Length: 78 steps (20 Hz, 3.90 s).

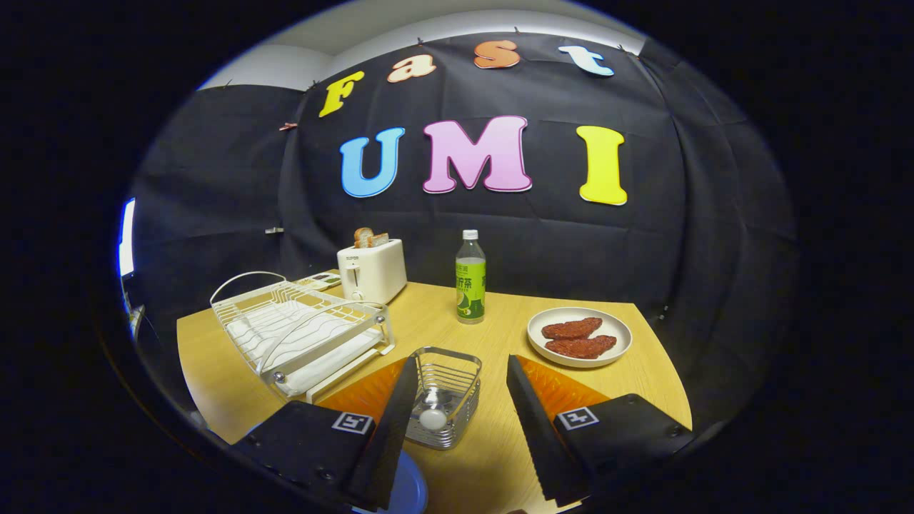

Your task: Take the plate from the dish rack, then take the spoon from the basket and place it into the plate.

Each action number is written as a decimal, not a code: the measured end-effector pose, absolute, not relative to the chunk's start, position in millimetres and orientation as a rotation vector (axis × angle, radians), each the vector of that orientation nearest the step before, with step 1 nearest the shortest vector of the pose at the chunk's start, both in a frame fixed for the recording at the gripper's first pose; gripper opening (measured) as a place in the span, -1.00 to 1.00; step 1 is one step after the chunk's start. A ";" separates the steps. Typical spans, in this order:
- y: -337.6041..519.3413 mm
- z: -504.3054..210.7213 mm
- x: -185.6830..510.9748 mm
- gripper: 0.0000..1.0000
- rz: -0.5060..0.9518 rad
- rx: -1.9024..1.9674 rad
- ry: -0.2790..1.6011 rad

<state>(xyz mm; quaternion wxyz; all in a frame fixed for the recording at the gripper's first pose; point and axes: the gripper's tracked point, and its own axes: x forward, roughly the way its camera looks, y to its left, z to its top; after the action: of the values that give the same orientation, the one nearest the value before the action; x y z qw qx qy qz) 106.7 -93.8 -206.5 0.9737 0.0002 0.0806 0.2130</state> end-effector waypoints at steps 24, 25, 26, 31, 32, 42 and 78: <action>-69.7 -186.6 131.1 -0.69 0.459 -0.002 0.251; -68.6 -176.7 132.7 -0.70 0.463 0.002 0.240; -69.1 -166.6 133.4 -0.70 0.467 0.002 0.228; -68.2 -116.4 127.3 -0.70 0.494 -0.004 0.159; -66.5 -108.2 122.9 -0.70 0.503 0.003 0.152; -45.2 -102.3 41.3 -0.70 0.630 0.126 0.223; -27.1 -60.2 28.0 0.96 0.465 0.065 0.197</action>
<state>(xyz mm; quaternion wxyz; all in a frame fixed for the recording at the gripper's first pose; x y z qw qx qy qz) 28.0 -27.1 -60.2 0.9678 0.0320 0.0976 0.2299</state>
